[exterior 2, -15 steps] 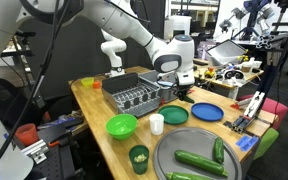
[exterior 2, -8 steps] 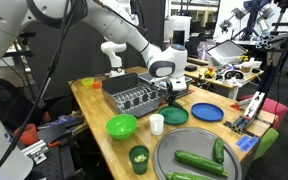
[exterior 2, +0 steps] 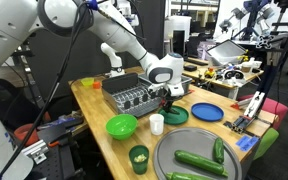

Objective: Place the small pepper from the grey tray on the dark green plate

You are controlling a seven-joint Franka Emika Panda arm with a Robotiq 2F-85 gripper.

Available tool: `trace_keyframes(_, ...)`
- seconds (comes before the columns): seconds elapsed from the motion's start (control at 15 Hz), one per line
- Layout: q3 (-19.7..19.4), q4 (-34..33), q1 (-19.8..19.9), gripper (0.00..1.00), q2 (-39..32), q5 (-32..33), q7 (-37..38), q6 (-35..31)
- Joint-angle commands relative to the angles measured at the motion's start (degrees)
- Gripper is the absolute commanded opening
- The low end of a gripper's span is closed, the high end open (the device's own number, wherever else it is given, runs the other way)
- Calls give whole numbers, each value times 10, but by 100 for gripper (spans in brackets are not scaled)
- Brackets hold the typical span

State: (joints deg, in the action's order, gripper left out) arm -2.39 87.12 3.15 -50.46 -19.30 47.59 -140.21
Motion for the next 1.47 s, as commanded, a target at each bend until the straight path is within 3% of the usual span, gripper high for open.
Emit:
trace_keyframes(0.0, -20, -39, -17, 7, -27, 24, 3, 18)
trace_keyframes(0.07, -24, -49, -19, 7, -35, 29, 6, 20)
trace_keyframes(0.2, -31, -67, -24, 20, -49, 40, 12, 23)
trace_keyframes(0.33, -37, -83, -27, 25, -61, 48, 17, 24)
trace_keyframes(0.4, -40, -86, -28, 51, -64, 52, 18, 25)
trace_keyframes(0.53, -44, -87, -28, 60, -63, 56, 17, 23)
trace_keyframes(0.87, -30, -67, -13, 96, -38, 42, 0, 19)
trace_keyframes(1.07, -29, -45, -7, 100, -5, 36, -2, 24)
trace_keyframes(1.13, -37, -77, -16, 100, -37, 44, 9, 12)
trace_keyframes(1.4, -37, -76, -17, 100, -37, 45, 9, 11)
